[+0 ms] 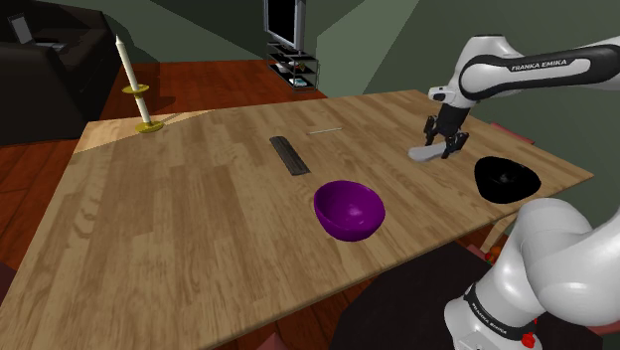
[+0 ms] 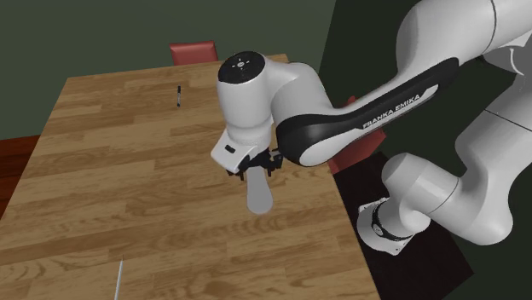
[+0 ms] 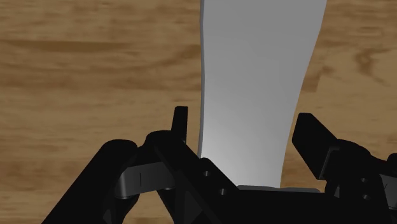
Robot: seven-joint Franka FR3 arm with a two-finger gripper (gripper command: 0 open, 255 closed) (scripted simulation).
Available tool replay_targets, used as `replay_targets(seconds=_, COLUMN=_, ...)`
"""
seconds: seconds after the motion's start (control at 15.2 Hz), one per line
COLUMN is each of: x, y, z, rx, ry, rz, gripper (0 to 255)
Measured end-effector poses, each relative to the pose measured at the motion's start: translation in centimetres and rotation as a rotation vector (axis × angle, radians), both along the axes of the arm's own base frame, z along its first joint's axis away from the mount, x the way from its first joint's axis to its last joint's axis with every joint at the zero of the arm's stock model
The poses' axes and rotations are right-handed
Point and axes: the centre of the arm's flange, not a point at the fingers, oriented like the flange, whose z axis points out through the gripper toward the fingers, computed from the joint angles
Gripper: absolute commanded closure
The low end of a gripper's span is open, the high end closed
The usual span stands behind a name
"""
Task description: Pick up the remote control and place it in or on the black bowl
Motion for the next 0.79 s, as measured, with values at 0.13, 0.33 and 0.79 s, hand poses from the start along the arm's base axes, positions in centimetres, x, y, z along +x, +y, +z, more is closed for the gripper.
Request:
replay_targets(seconds=0.13, x=-0.1, y=0.0, z=1.2, rx=0.0, ry=0.0, rz=0.0, gripper=255)
replay_targets(seconds=0.33, x=0.1, y=0.1, z=2.7, rx=0.0, ry=0.0, rz=0.0, gripper=255)
replay_targets(seconds=0.79, x=0.0, y=-0.1, z=6.3, rx=0.0, ry=0.0, rz=0.0, gripper=255)
